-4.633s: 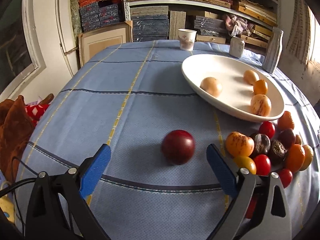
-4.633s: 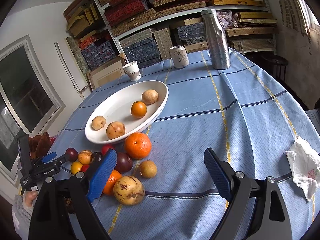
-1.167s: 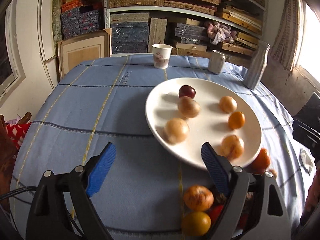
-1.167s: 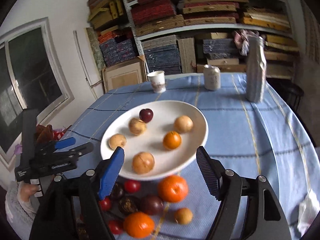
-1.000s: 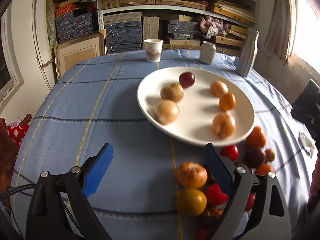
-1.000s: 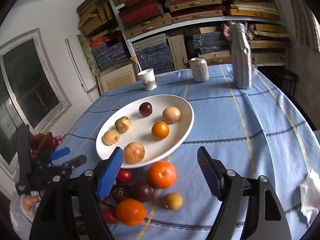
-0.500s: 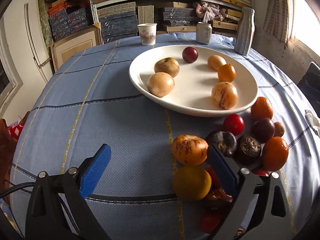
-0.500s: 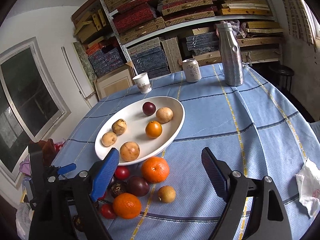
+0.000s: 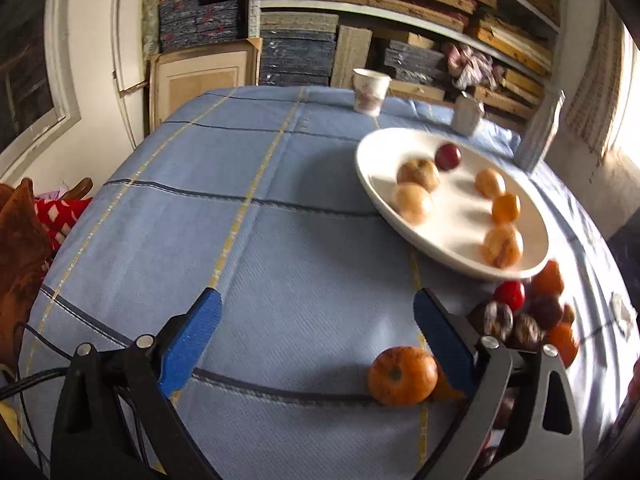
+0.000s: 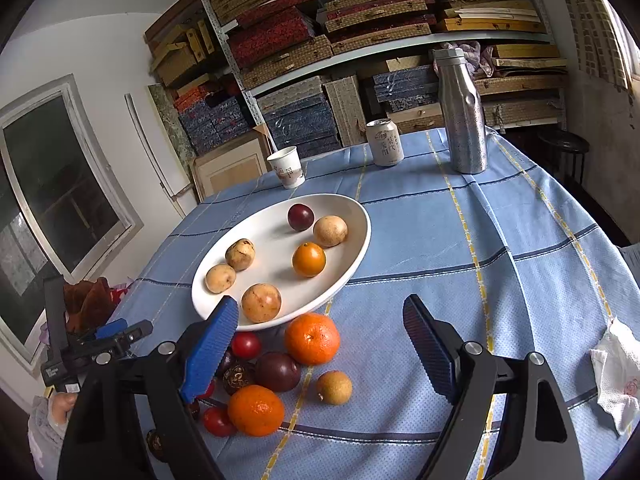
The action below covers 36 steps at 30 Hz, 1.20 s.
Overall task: Organize fruits
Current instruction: 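Move the left tool to an orange-brown fruit and close on it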
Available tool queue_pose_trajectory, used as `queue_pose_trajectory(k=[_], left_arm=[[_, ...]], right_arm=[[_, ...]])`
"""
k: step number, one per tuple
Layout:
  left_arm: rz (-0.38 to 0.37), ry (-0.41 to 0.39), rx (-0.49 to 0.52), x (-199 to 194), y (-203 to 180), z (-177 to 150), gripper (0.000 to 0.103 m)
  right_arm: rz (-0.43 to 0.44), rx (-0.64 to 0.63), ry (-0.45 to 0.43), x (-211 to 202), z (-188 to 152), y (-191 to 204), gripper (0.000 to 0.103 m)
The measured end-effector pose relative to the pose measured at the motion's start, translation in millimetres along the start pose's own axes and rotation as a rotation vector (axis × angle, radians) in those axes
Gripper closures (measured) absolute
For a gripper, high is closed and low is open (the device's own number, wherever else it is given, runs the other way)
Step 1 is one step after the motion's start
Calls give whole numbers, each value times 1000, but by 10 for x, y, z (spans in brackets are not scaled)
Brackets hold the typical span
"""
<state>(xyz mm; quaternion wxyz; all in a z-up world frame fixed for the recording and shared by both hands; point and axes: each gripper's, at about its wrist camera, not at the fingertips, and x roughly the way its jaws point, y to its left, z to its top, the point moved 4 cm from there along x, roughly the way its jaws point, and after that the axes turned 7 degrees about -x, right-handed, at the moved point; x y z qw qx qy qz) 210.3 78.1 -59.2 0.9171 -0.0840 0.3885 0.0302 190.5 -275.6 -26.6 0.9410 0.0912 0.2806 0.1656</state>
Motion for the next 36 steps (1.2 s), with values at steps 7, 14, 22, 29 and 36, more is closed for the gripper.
queue_pose_trajectory(k=[7, 14, 22, 29, 36], left_arm=[[-15, 2, 86, -164, -112, -348, 8], [2, 34, 157, -173, -152, -533, 4], [145, -78, -46, -305, 368, -306, 4], [78, -8, 41, -175, 166, -406, 4], [40, -2, -57, -162, 369, -369, 4]], right_arm=[[-1, 14, 1, -17, -13, -34, 18], [-5, 8, 11, -4, -54, -22, 17], [-3, 23, 6, -32, -67, -52, 17], [1, 17, 7, -35, -76, -32, 17], [2, 5, 12, -28, -97, -12, 17]])
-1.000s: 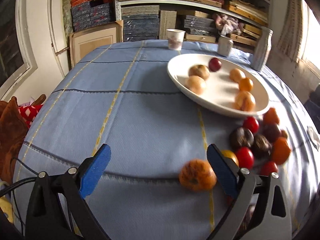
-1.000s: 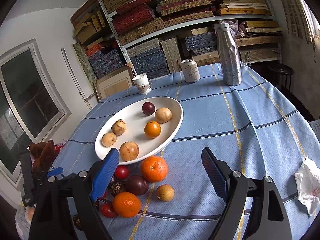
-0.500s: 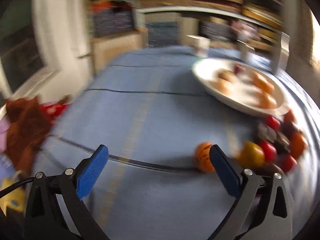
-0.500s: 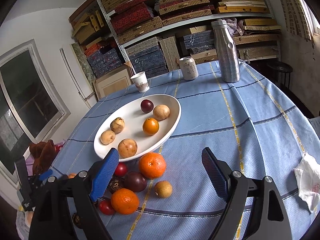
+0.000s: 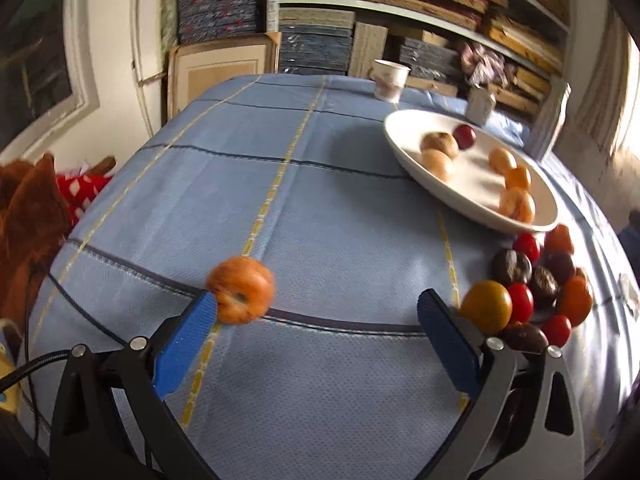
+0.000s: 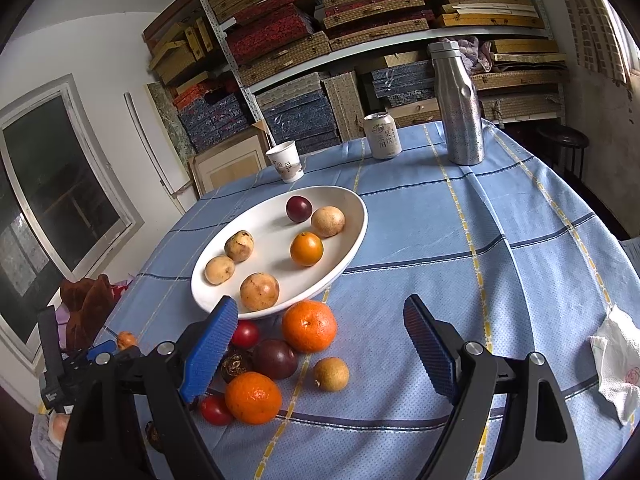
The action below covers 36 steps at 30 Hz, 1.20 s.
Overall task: Organize fruits
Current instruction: 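Move the left tool to an orange-brown fruit and close on it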
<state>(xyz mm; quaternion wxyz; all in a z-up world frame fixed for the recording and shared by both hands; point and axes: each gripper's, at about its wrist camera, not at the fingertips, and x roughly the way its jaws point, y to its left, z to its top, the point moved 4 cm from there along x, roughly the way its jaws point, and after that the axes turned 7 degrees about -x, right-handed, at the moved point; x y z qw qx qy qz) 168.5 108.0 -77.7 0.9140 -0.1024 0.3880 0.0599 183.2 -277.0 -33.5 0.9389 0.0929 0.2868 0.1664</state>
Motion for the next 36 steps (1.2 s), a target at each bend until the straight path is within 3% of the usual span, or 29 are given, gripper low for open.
queue_pose_trajectory(k=[4, 10, 17, 21, 28, 31, 36], left_arm=[[-18, 27, -18, -1, 92, -51, 4], [11, 2, -50, -61, 253, 4, 5], [40, -7, 19, 81, 216, 167, 5], [26, 49, 30, 183, 213, 107, 36], [2, 63, -37, 248, 350, 130, 47], [-7, 84, -45, 315, 359, 137, 61], [-33, 79, -52, 302, 351, 131, 63]], right_arm=[[5, 7, 8, 6, -22, -9, 17], [5, 0, 16, 18, -41, 7, 17], [0, -19, 37, 69, -69, 45, 17], [-1, -18, 38, 73, -78, 44, 17], [2, -32, 44, 82, -95, 73, 17], [3, -45, 53, 98, -104, 106, 17], [-3, -95, 82, 119, -206, 211, 17]])
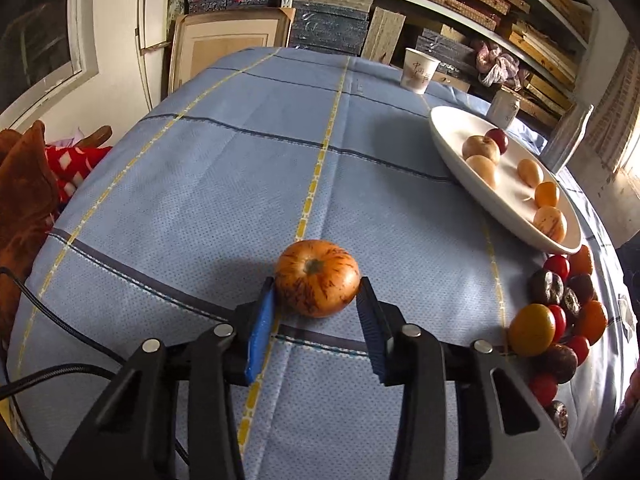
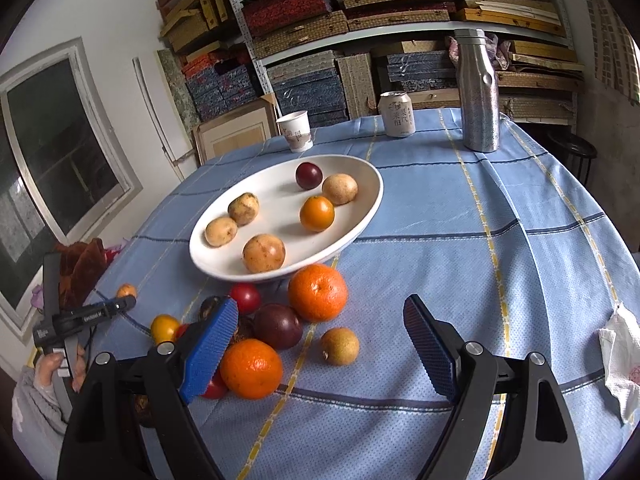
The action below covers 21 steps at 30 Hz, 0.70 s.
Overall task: Organize fruits
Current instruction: 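Move the left tool to an orange-brown fruit and close on it, then lift the orange-brown fruit with the left tool while the right grasps an orange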
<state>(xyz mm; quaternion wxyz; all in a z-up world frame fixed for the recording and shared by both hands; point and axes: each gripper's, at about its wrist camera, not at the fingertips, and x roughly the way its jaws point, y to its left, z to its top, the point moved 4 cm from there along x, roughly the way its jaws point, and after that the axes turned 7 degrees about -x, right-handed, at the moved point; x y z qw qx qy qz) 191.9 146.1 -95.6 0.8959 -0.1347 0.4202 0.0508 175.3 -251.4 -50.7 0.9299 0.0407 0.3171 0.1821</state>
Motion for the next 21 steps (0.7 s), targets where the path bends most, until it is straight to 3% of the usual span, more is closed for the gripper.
queue_pose_trajectory(k=[5, 8, 19, 21], left_arm=[[5, -13, 26, -41, -72, -19, 63], [-1, -19, 18, -63, -69, -16, 63], [-6, -4, 30, -36, -109, -35, 63], [-11, 4, 31, -19, -121, -37, 63]], right_arm=[[24, -101, 46, 7, -183, 243, 29], [42, -154, 95, 92, -255, 373, 46], [121, -176, 148, 208, -311, 561, 46], [137, -180, 177, 266, -334, 599, 51]])
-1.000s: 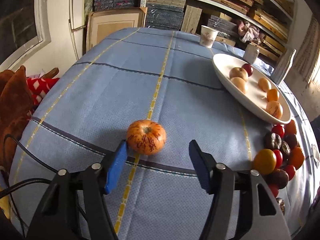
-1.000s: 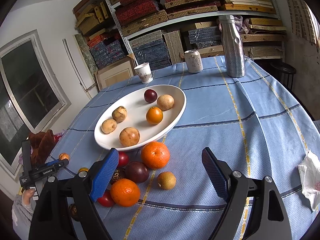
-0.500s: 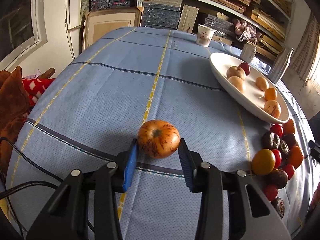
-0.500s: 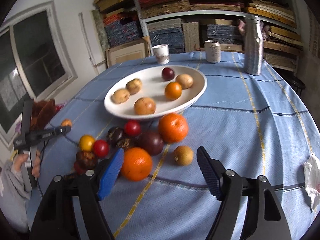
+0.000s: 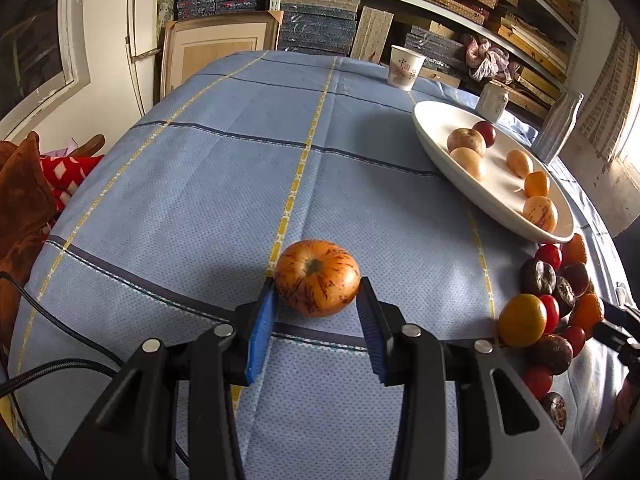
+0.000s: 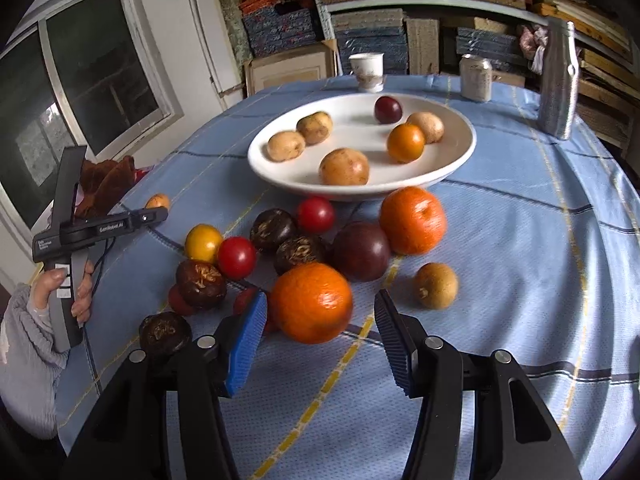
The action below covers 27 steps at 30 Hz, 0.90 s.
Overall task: Organize fruits
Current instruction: 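Lift the orange-brown fruit with the left tool while the right grasps an orange, then carry both held fruits onto the white plate and open both tools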
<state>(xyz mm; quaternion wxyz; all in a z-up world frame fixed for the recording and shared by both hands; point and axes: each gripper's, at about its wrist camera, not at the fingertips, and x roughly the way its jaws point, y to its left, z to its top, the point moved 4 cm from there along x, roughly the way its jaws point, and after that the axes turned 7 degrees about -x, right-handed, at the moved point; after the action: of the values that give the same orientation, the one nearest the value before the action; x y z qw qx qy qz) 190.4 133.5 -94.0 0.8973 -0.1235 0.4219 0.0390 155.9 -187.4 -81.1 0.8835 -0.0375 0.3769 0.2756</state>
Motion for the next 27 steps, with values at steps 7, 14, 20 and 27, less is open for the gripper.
queue_pose_trajectory(k=[7, 14, 20, 27], left_arm=[[-19, 14, 9, 45, -47, -9, 63], [-79, -76, 35, -231, -291, 69, 63], [-156, -124, 156, -414, -1071, 459, 63], [-188, -44, 253, 129, -1875, 494, 63]], right_arm=[[64, 58, 18, 75, -2, -30, 57], [51, 86, -61, -121, 71, -132, 58], [-8, 95, -132, -345, 600, -340, 58], [-123, 110, -141, -101, 1058, -603, 58]])
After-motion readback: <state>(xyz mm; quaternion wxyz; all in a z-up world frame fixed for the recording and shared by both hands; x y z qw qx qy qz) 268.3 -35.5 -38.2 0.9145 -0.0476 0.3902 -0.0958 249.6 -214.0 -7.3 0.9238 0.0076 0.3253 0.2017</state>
